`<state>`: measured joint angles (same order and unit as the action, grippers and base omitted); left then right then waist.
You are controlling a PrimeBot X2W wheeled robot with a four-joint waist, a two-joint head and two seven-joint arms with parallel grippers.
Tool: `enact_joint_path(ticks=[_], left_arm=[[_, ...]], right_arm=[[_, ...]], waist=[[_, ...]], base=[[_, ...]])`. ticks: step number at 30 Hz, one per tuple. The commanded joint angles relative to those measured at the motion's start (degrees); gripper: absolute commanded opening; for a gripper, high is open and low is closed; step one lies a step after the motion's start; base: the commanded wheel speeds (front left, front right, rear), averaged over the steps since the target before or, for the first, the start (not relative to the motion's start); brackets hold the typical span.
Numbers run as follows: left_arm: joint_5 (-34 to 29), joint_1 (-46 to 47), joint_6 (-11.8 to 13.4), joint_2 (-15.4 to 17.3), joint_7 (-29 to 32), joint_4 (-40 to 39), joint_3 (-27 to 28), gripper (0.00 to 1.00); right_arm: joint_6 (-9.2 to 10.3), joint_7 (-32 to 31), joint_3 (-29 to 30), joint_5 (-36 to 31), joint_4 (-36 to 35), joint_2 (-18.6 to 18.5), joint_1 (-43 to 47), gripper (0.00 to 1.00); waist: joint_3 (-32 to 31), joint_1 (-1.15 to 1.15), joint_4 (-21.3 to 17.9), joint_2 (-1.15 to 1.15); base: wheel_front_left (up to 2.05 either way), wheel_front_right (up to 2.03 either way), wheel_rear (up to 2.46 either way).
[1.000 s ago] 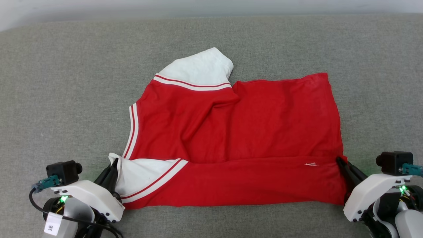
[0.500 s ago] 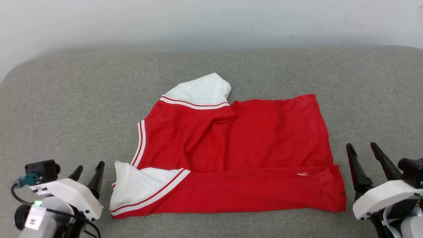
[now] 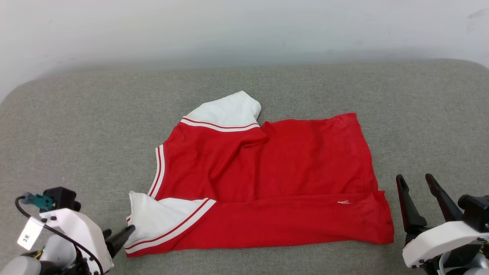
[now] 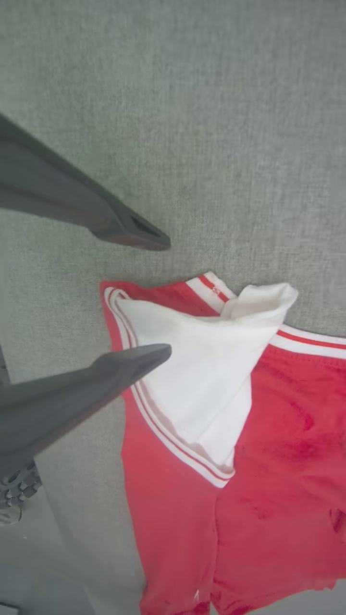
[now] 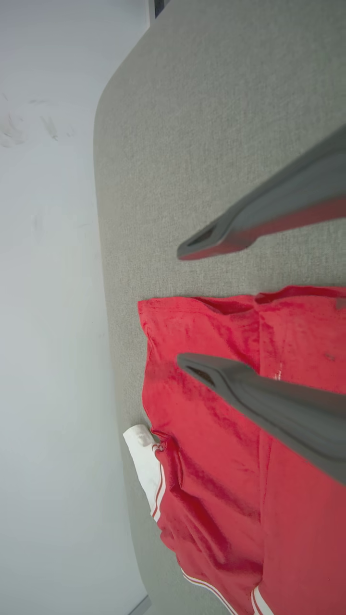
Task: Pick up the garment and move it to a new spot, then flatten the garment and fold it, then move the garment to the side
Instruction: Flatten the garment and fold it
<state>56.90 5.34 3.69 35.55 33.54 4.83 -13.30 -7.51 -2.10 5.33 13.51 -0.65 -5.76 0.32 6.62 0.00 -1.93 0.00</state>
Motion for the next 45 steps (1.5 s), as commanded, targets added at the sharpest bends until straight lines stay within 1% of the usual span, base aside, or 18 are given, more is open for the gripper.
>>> enact_joint_path(ticks=[1,4,9,14,16,17,18,19,20,22,24,28,37,40,45], left_arm=[[0.61,-0.99,0.56,0.02,0.70,-0.60,-0.17,1.00],[1.08,-2.05,1.37,-0.88,1.31,-0.52,-0.72,1.00],[0.93,-1.60,1.16,-2.28,1.15,1.35,-1.91,1.00],[0.96,-0.62,0.42,-4.06,2.13,4.30,-4.02,1.00],[1.02,-0.35,-0.13,-4.97,2.34,4.80,-4.92,0.37],[1.32,-0.34,-0.33,-5.48,2.14,5.05,-5.08,0.25],[1.32,-0.34,-0.33,-5.48,2.14,5.05,-5.08,0.25],[1.32,-0.36,-0.66,-5.64,2.29,5.44,-5.45,0.04],[1.40,-0.46,-0.82,-5.82,2.48,5.72,-5.69,0.00],[1.32,-0.18,-1.50,-6.10,1.64,5.64,-5.67,0.00],[0.67,0.17,-1.81,-5.30,0.92,5.60,-5.32,0.00],[-0.28,0.32,-1.88,-4.34,-0.58,3.66,-4.65,0.00],[-3.09,-0.80,-0.19,-2.50,-2.63,-3.15,-4.22,0.00],[-3.79,-0.57,0.30,-2.24,-2.73,-5.42,-4.44,0.00],[-4.52,0.24,0.77,-2.23,-2.55,-8.09,-4.91,0.00]], right_arm=[[0.05,-0.16,0.22,-0.62,-0.39,0.43,0.51,1.00],[0.05,-0.38,0.11,-0.55,-0.56,0.77,-0.10,1.00],[0.05,-0.63,0.25,-0.22,-0.62,1.07,-1.29,1.00],[0.05,-0.97,0.67,0.42,-0.38,1.12,-2.02,1.00],[0.05,-1.32,1.16,0.85,-0.20,1.03,-2.18,1.00],[0.05,-1.55,1.29,1.17,-0.23,0.92,-2.26,1.00],[0.05,-1.55,1.29,1.17,-0.23,0.92,-2.26,1.00],[0.05,-1.94,1.52,1.54,-0.15,0.75,-2.25,1.00],[0.05,-2.42,1.83,2.06,-0.13,0.62,-2.23,1.00],[0.05,-2.86,2.61,2.87,-0.36,0.07,-2.19,1.00],[0.05,-4.15,2.87,3.75,-0.30,-0.16,-1.75,1.00],[0.05,-8.90,3.35,6.10,-0.47,-1.82,-0.75,1.00],[0.05,-28.42,1.43,11.40,-0.94,-6.38,1.50,1.00],[0.05,-32.35,0.23,12.24,-1.20,-6.97,1.43,1.00],[0.05,-36.01,-2.55,12.74,-0.29,-7.84,-0.76,1.00]], waist=[[0.64,0.00,-0.24,0.00],[1.71,0.00,-0.64,0.00],[3.36,0.00,-1.14,0.00],[4.60,0.00,-1.67,0.00],[4.85,0.00,-1.78,0.00],[4.95,0.00,-1.83,0.00],[4.95,0.00,-1.83,0.00],[5.01,0.00,-1.86,0.00],[5.00,0.00,-1.88,0.00],[4.88,0.00,-1.77,0.00],[4.44,0.00,-1.66,0.00],[3.25,0.00,-1.32,0.00],[2.19,0.00,-0.40,0.00],[2.90,0.00,0.34,0.00],[5.25,0.00,1.26,0.00]], base=[[0.00,0.00,0.00],[0.00,0.00,0.00],[0.00,0.00,0.00],[0.00,0.00,0.00],[0.00,0.00,0.00],[0.00,0.00,0.00],[0.00,0.00,0.00],[0.00,0.00,0.00],[0.00,0.00,0.00],[0.00,0.00,0.00],[0.00,0.00,0.00],[0.00,0.00,0.00],[0.00,0.00,0.00],[0.00,0.00,0.00],[0.00,0.00,0.00]])
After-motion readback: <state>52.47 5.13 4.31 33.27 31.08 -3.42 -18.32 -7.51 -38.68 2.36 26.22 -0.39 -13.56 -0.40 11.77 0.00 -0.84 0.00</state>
